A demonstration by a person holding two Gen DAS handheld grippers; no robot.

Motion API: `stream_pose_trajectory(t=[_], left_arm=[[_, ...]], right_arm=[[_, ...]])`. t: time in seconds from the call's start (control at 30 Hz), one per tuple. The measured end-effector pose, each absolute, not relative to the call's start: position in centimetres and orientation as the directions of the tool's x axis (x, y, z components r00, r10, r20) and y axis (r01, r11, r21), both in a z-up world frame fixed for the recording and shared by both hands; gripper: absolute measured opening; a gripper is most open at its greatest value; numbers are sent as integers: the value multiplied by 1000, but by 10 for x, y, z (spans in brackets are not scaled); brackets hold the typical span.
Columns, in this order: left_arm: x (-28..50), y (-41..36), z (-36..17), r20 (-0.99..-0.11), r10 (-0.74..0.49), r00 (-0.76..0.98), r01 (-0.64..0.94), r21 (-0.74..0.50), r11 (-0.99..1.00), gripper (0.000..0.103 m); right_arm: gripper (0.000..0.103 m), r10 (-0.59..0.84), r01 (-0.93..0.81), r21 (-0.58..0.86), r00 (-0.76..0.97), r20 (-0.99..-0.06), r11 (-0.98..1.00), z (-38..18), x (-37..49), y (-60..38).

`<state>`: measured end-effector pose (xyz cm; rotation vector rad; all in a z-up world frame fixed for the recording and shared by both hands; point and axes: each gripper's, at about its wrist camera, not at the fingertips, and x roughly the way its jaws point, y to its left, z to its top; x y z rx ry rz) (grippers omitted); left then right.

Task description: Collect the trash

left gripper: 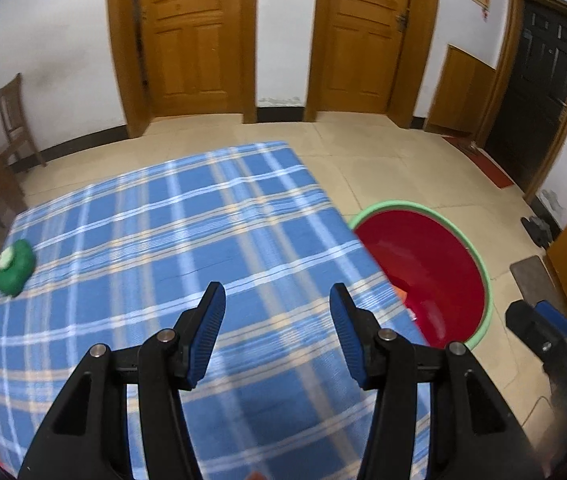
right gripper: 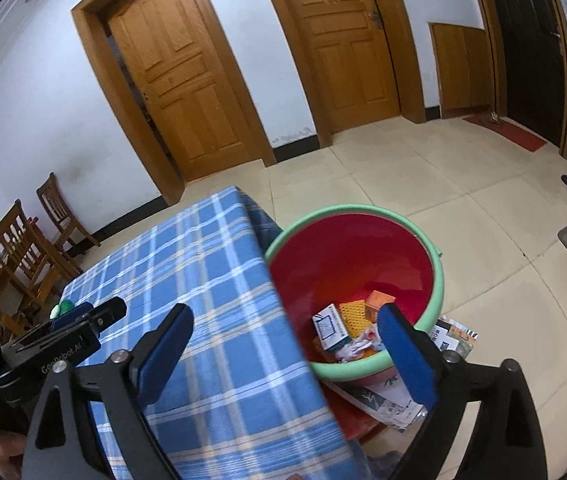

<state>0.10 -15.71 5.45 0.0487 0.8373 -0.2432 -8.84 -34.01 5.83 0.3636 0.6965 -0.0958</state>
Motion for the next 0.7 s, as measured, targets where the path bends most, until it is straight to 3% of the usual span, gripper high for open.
stream_pose_trajectory(t=[0.13, 0.7], left_arm=[[-16, -136, 61, -731, -172, 661, 197, -52, 979, 54], [-59, -81, 71, -706, -83, 703, 59, -59, 997, 54]], right_arm=[[102, 32, 197, 291, 777, -629, 936, 65, -99, -322], [103, 63, 139, 276, 787, -613, 951, 71, -116, -284]])
